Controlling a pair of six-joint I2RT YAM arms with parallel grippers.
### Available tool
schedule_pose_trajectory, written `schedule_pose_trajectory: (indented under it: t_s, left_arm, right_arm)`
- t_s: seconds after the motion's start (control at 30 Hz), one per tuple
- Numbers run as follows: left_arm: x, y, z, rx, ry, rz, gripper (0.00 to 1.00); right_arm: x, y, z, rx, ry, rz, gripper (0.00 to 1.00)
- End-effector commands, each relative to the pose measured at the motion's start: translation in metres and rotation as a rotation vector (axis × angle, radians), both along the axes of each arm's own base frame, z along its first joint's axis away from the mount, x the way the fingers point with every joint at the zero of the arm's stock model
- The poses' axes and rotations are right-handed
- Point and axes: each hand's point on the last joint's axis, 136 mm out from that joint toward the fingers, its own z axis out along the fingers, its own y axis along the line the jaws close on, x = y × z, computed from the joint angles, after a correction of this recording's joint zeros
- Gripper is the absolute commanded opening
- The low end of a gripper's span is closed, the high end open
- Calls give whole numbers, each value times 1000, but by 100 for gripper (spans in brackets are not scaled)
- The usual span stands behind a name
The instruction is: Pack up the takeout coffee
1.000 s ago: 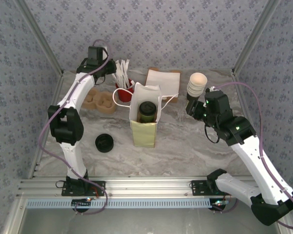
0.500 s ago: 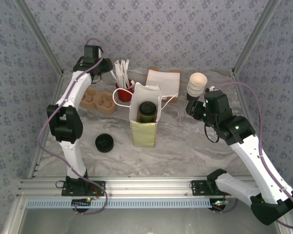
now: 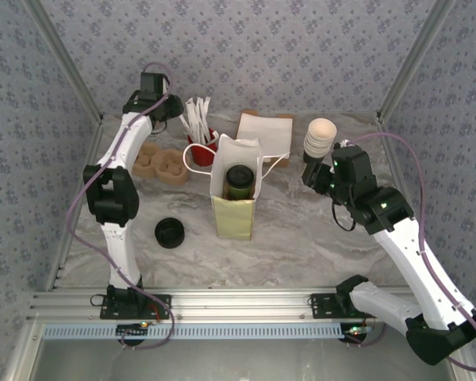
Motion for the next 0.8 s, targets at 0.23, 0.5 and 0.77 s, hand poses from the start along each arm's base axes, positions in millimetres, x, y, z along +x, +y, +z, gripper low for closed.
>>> schedule_pose_trajectory:
  t_s: [0.23, 0.5, 0.77]
  left_arm:
    - [3, -3, 8, -4, -4, -22, 16]
    - [-4, -8, 24, -3, -25, -43, 7]
    - [-21, -18, 54, -12, -72, -71, 5]
  right_arm:
    - [2, -1, -2, -6, 2, 8, 51]
    - [1, -2, 0, -1, -4, 8, 51]
    - [1, -2, 1, 1, -7, 7, 51]
